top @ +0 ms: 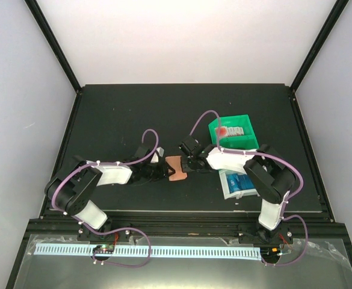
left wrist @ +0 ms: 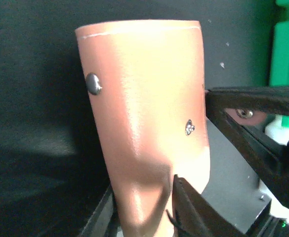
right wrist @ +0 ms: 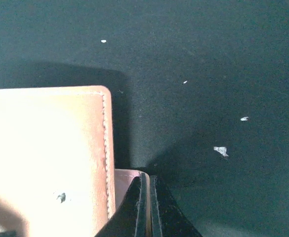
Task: Put the credit cards into the card holder
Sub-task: Open the card holder at the center of the board.
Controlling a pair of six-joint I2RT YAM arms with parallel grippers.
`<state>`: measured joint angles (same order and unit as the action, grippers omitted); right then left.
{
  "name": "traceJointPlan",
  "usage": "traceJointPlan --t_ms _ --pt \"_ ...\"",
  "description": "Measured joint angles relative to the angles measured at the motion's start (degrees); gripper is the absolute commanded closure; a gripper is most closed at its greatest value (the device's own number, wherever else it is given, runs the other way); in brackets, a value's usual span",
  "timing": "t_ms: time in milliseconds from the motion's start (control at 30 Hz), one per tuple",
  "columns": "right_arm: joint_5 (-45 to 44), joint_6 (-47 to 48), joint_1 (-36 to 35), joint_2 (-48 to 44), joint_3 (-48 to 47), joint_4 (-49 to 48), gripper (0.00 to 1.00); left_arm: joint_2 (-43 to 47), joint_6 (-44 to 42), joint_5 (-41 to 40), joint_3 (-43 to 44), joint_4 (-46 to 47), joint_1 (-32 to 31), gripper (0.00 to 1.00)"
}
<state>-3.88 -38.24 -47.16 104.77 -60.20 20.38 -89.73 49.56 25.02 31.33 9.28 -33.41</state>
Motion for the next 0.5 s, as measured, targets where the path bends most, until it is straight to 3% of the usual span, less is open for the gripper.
traceJointPlan --t_ms 267,400,500 --pt "-0.04 1.05 0.00 -5.20 -0.59 3.89 0.99 8.11 -1.36 -6.82 -0.37 -7.08 -0.04 0.13" --pt "0.92 1.90 0.00 -7.78 -2.54 6.10 0.99 13.81 -2.43 -8.31 -0.42 -9.73 -0.04 0.01" --pt "2.36 2.32 0.00 -9.40 -3.21 6.64 0.99 16.06 -3.82 -8.26 -0.26 -10.86 -0.04 0.01"
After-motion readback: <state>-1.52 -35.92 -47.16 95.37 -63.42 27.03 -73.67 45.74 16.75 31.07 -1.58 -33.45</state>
